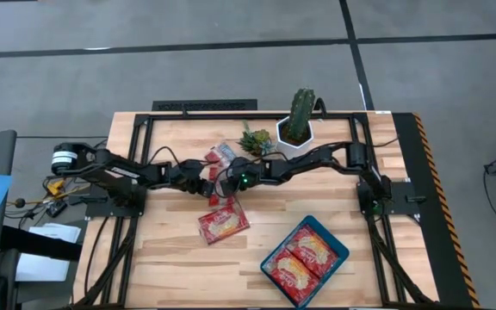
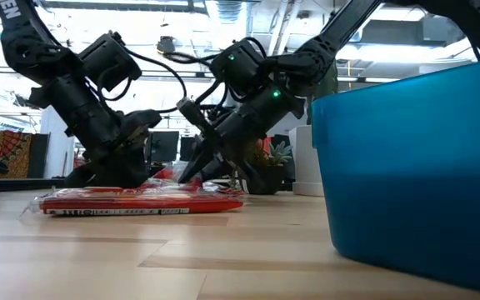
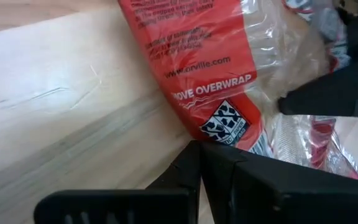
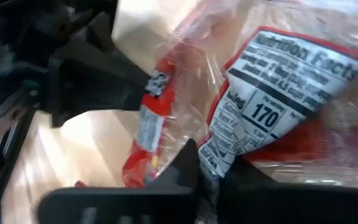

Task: Sort popcorn bags into baskets
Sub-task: Put the popcorn bag into the bin

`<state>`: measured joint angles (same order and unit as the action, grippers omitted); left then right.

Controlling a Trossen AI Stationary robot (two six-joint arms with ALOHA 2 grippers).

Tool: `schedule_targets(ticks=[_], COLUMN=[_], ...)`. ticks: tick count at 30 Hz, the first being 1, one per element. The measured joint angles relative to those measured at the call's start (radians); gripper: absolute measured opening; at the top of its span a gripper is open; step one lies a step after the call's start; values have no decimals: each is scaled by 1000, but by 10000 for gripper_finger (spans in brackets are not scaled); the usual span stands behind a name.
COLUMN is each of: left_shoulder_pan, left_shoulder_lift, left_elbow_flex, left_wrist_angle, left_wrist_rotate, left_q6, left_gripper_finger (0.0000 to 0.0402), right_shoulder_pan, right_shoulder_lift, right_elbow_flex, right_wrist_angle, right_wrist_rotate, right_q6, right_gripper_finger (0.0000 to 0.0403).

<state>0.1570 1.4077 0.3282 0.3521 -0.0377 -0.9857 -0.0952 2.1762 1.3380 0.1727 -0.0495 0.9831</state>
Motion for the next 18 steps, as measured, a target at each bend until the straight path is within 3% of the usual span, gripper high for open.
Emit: schedule_targets(ticks=[2,10,18], left_shoulder_pan=[0,10,13], left_shoulder_lift=[-14,-98,-303], left_elbow_flex=[1,1,5], left_wrist_angle=[-11,-46,-174], left_wrist_rotate=[12,173,200], left_q6=[0,-7,-6], left_gripper_finger=[0,0,0], right_shoulder_pan=[1,-1,-33], right_shoulder_lift=[-2,-44,-178], right_elbow_flex=[1,0,1], right_wrist_angle=[3,-48,-176], right_wrist_rotate=[-11,-50,-23], right_q6=[-21,-39,-144], right_gripper_finger=[16,20,17])
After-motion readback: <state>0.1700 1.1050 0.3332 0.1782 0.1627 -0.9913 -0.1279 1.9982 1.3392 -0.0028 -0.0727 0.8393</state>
